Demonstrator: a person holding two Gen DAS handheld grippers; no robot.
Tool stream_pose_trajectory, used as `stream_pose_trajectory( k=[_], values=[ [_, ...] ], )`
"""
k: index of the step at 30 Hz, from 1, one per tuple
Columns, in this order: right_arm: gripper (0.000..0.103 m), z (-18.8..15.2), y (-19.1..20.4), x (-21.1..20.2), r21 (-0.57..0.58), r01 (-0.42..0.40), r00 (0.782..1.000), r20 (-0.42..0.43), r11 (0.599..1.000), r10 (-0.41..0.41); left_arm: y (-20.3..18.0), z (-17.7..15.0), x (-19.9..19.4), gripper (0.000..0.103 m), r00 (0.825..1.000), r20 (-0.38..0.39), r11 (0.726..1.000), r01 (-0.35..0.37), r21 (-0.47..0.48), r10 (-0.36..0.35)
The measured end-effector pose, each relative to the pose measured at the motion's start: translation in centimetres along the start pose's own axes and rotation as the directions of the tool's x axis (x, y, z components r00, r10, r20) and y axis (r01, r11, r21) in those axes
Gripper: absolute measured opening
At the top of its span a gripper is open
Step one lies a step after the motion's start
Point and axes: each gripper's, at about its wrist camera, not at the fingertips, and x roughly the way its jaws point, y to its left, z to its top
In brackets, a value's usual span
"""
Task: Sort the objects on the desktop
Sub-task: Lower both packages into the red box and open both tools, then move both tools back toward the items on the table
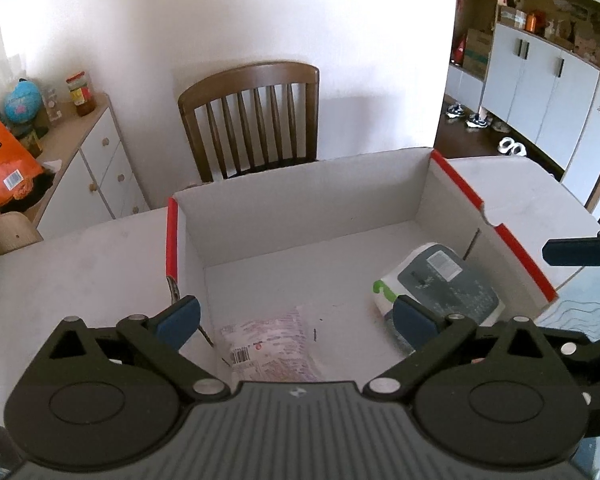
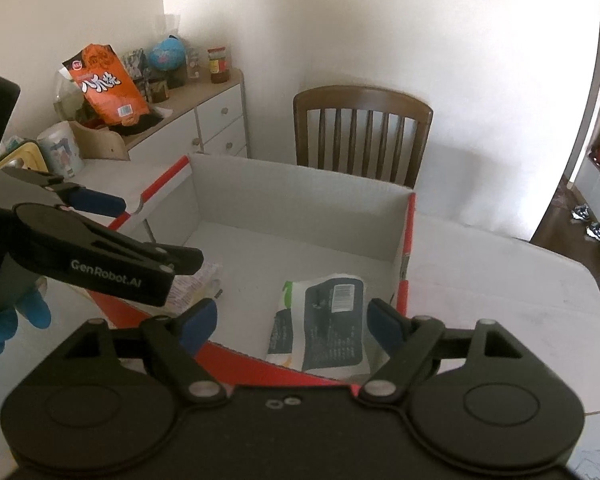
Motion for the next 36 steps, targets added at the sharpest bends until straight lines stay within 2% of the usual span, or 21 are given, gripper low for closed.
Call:
stream_pose_trajectory(
  k=[16, 22, 25, 32, 36],
  values=[
    [0.084, -1.2, 2.0, -5.5, 0.030, 0.068, 0.997, 0.043, 0.997, -0.069, -0.4, -1.2, -5.7, 0.103, 0.997, 0.070, 0.999, 0.017, 0.041, -0.020],
    [0.084, -2.2, 2.8, -7.8, 0.048, 0.096, 0.993, 0.057, 0.994, -0.099, 0.1, -2.2, -8.3, 0.103, 0.992, 0.118, 0.999, 0.044, 0.024, -0.046],
    [0.084, -3.0, 3.0, -8.8, 0.067, 0.108, 0.992, 0.063, 0.992, -0.112, 0.4, -2.7, -9.3, 0.103, 0.991, 0.116, 0.997, 0.070, 0.025, -0.073],
    [0.084, -5.3, 3.7, -10.7, 0.088, 0.139, 0.988, 0.059, 0.986, -0.144, 0.7, -4.8, -11.8, 0.103, 0.984, 0.170, 0.998, 0.040, 0.052, -0.049],
    [0.084, -6.4, 4.2, -11.8, 0.114, 0.150, 0.985, 0.064, 0.982, -0.158, 0.9, -5.8, -13.3, 0.103, 0.979, 0.198, 0.999, 0.037, 0.037, -0.043]
  ],
)
